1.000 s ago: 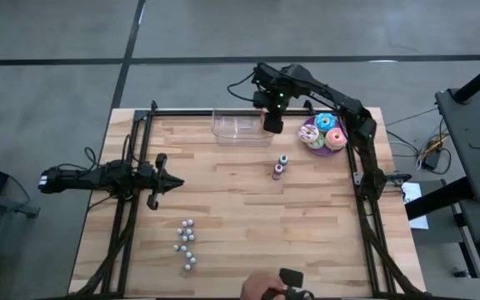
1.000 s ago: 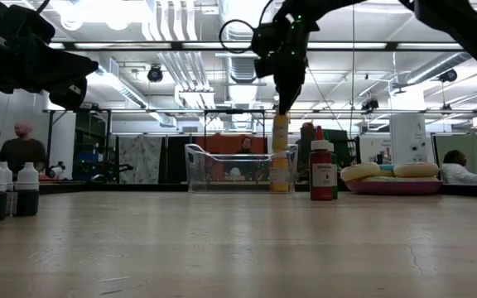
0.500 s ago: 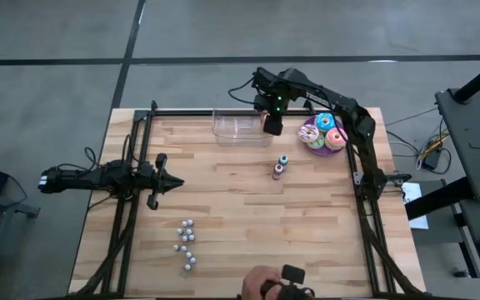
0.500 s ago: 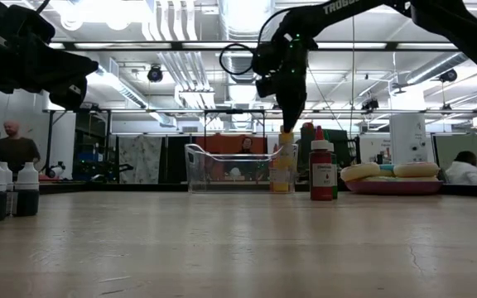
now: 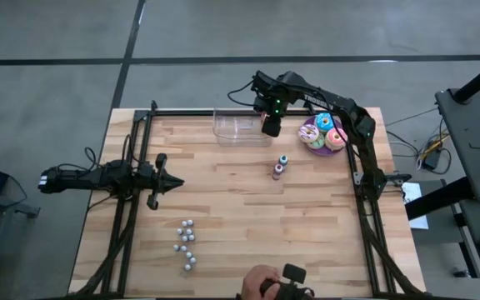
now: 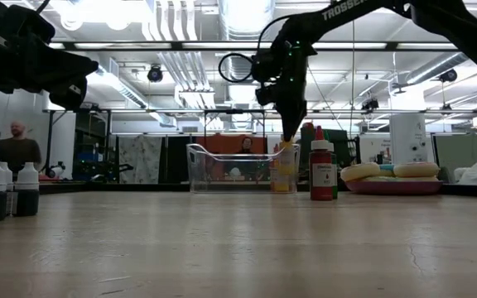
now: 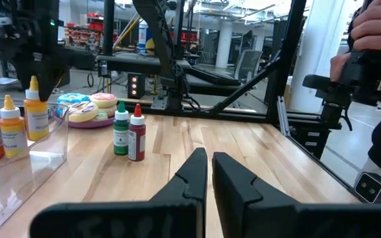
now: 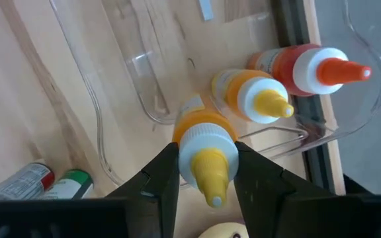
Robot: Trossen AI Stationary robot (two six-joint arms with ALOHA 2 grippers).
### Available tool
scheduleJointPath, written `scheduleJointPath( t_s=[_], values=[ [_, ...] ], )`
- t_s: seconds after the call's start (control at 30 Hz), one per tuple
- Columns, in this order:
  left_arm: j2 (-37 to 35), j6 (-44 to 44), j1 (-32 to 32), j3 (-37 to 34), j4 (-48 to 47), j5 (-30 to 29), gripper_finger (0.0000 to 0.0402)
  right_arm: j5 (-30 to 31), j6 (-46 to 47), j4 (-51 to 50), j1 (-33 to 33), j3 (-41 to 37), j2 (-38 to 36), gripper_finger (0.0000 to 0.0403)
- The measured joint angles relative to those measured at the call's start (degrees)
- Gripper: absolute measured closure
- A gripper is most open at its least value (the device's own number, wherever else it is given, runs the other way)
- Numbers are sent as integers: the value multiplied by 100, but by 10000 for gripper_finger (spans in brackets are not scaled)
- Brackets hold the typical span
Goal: Pick & Place food coloring
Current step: Put the large yellow food coloring bottle into the transparent bin, then put the large red food coloring bottle into the transparent bin
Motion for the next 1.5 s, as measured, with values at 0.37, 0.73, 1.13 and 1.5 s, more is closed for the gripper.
scheduleJointPath(
  t_s=[0.37,0.73,1.13,1.5],
  values=[
    [-1,0,0,0,0,0,402,-5,151,328,-7,-321,-2,292],
    [1,0,1,2,1,0,402,6,253,675,-7,-499,-4,292],
    [0,0,1,0,1,0,402,6,253,683,-6,-585,-4,288],
    [-1,0,-1,1,-1,0,402,3,253,700,-7,-588,-4,246]
  ],
)
